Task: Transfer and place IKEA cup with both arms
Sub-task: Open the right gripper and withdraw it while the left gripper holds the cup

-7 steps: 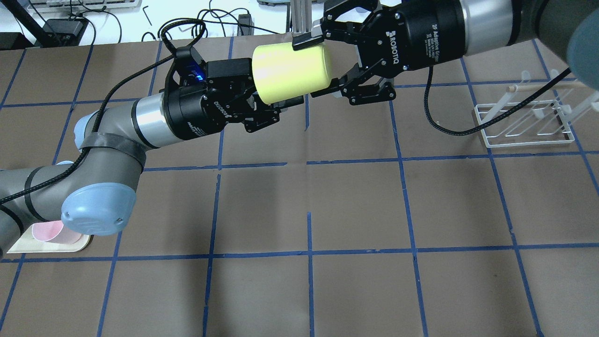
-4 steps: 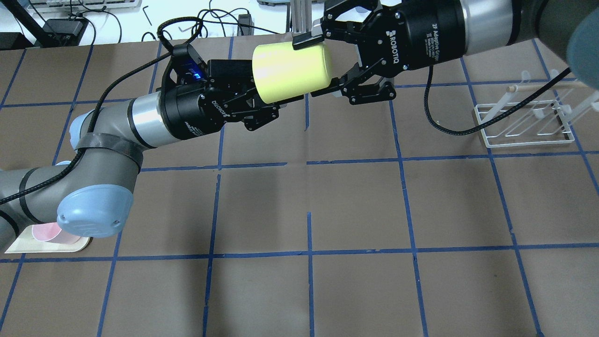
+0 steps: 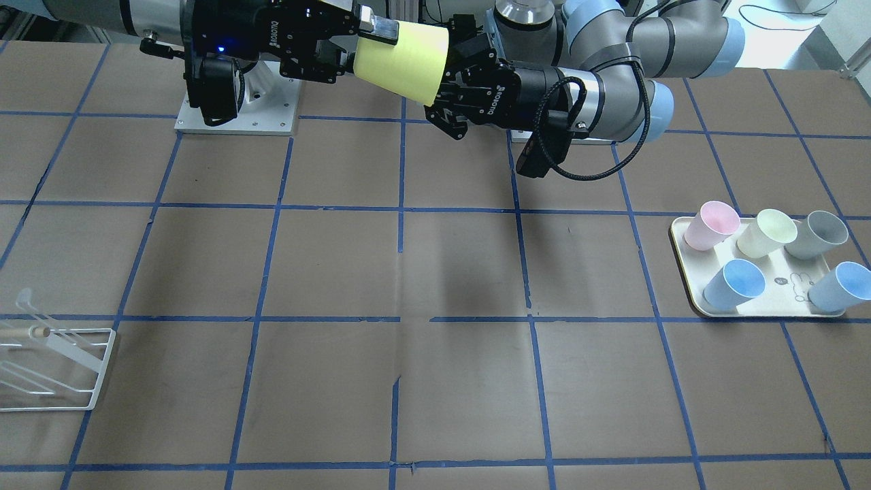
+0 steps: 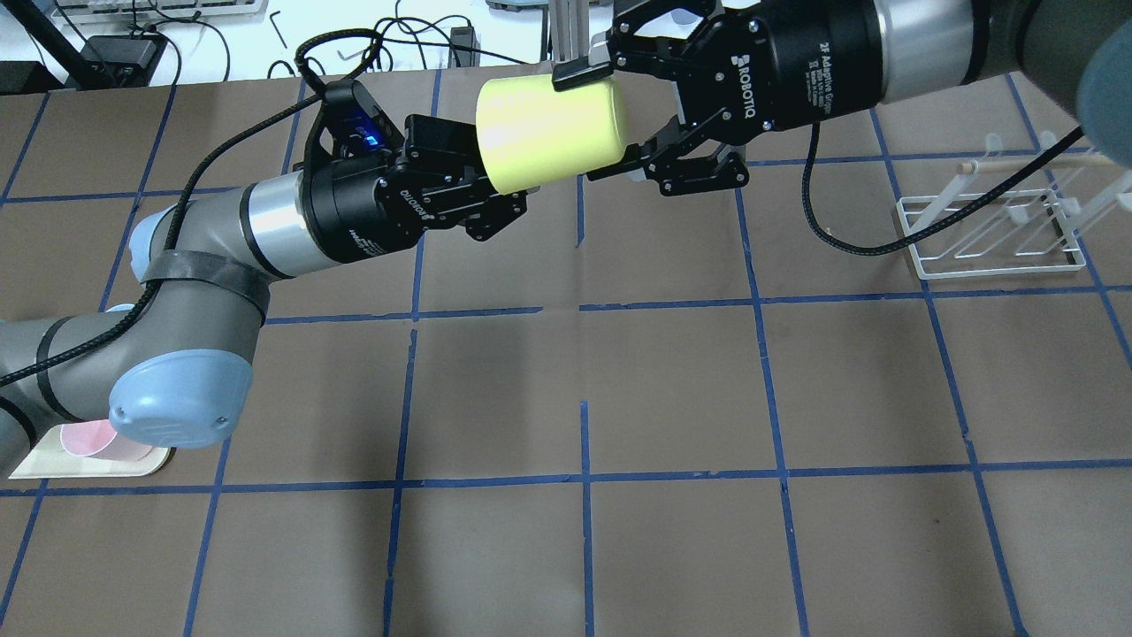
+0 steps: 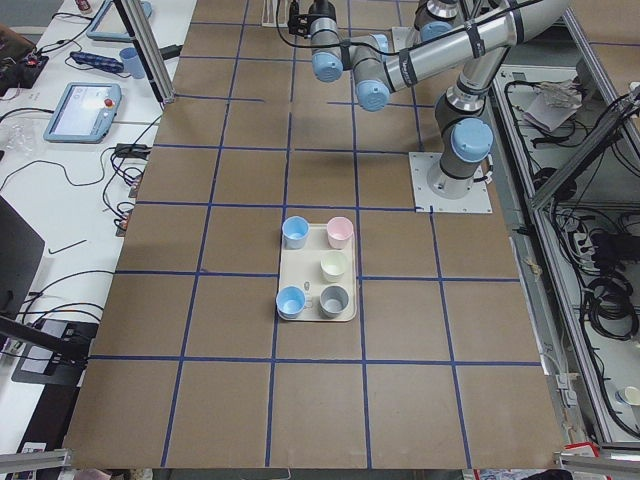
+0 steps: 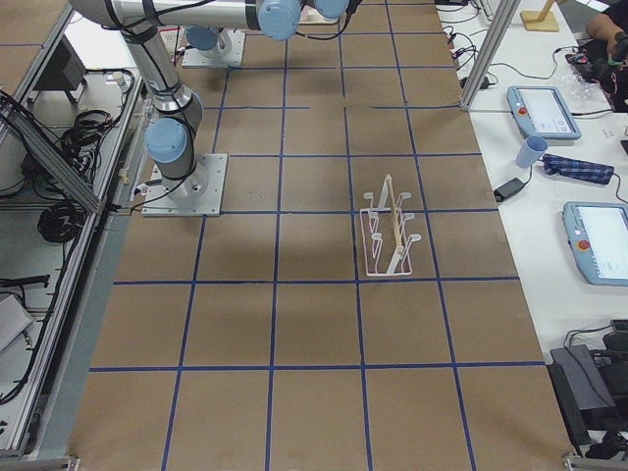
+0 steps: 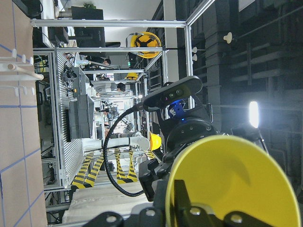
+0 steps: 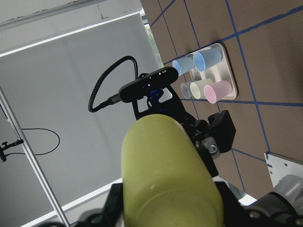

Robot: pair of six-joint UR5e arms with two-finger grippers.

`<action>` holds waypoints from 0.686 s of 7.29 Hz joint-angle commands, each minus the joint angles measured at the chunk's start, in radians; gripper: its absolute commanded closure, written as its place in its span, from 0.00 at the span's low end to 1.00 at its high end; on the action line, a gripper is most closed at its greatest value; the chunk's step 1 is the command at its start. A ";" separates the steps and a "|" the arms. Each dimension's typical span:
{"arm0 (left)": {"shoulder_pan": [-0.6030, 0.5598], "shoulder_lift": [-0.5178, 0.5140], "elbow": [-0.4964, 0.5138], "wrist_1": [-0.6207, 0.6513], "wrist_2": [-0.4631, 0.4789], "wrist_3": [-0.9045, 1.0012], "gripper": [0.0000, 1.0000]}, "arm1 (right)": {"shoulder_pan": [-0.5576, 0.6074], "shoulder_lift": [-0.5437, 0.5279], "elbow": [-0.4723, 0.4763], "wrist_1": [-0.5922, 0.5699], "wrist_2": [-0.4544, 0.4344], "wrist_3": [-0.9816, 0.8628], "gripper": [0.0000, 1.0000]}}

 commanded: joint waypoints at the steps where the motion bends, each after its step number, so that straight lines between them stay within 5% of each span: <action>1: 0.000 0.001 0.001 0.003 0.000 0.000 1.00 | -0.001 0.000 -0.009 -0.001 0.000 0.003 0.00; 5: 0.001 0.004 0.002 0.006 0.009 -0.001 1.00 | -0.028 0.014 -0.040 -0.026 -0.008 0.013 0.00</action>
